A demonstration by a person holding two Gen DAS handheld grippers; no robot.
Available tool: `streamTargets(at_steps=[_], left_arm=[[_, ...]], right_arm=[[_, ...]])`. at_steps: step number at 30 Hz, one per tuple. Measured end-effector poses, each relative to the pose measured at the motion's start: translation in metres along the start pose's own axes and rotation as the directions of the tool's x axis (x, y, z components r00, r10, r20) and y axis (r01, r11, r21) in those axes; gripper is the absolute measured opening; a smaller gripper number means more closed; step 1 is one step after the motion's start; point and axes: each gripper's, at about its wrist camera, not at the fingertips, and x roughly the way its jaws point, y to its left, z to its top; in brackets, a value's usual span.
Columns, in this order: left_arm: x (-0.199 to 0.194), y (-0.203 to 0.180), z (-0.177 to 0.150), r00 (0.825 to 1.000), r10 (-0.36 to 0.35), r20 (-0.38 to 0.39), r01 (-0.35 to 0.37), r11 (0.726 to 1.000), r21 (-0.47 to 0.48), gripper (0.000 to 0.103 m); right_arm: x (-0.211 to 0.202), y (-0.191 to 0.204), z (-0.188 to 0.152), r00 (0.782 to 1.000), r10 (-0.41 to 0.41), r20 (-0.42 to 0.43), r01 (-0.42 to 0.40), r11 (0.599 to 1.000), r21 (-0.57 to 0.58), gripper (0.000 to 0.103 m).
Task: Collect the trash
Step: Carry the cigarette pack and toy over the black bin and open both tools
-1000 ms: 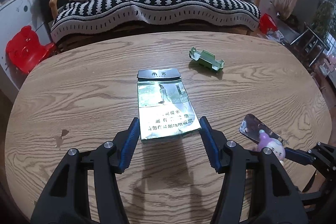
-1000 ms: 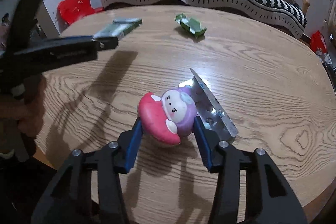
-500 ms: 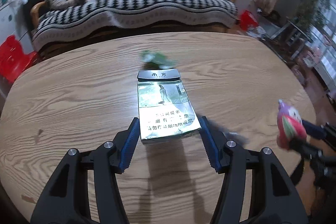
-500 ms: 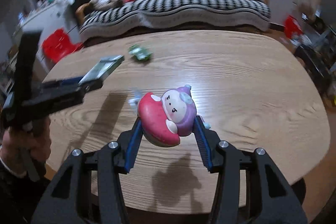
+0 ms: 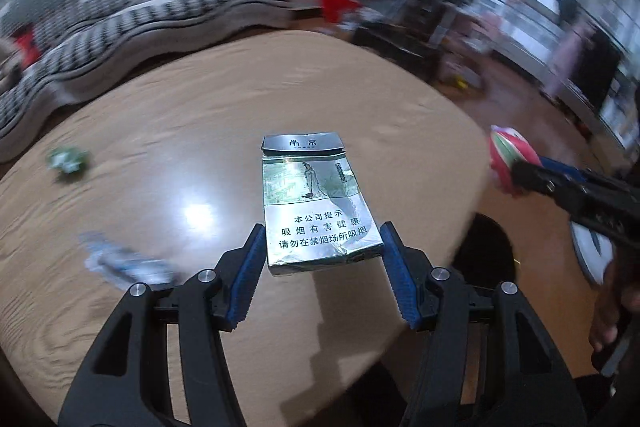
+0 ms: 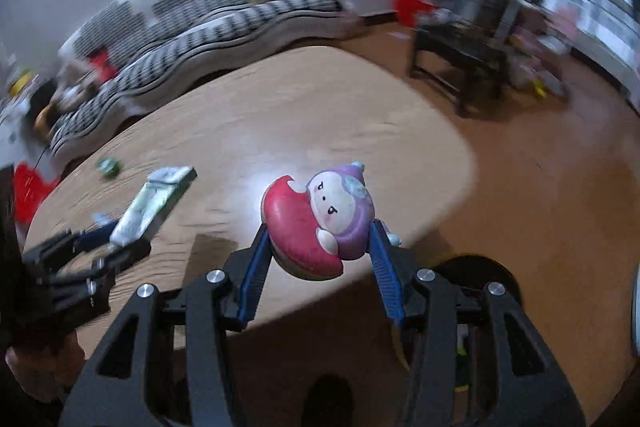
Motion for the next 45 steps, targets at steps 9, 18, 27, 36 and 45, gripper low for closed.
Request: streamTargets(at_steps=[9, 18, 27, 36, 45], left_arm=[[0.043, -0.126, -0.012, 0.969, -0.232, -0.084, 0.242, 0.96, 0.142, 0.056], [0.075, -0.193, -0.027, 0.936, -0.311, -0.166, 0.343, 0.913, 0.22, 0.056], [0.092, -0.201, -0.016, 0.927, -0.321, -0.193, 0.358, 0.909, 0.211, 0.056], [0.099, -0.206, -0.017, 0.925, -0.322, -0.201, 0.361, 0.91, 0.203, 0.056], [0.103, -0.21, -0.024, 0.92, -0.322, -0.221, 0.369, 0.903, 0.22, 0.062]], right_arm=[[-0.02, -0.123, -0.035, 0.985, -0.162, -0.064, 0.173, 0.952, 0.251, 0.05], [-0.025, -0.176, -0.053, 0.974, -0.202, -0.102, 0.225, 0.915, 0.335, 0.05], [-0.027, -0.183, -0.057, 0.974, -0.203, -0.1, 0.226, 0.91, 0.349, 0.051], [-0.029, -0.186, -0.056, 0.973, -0.208, -0.101, 0.23, 0.906, 0.355, 0.052], [-0.028, -0.189, -0.057, 0.97, -0.223, -0.101, 0.244, 0.901, 0.359, 0.064]])
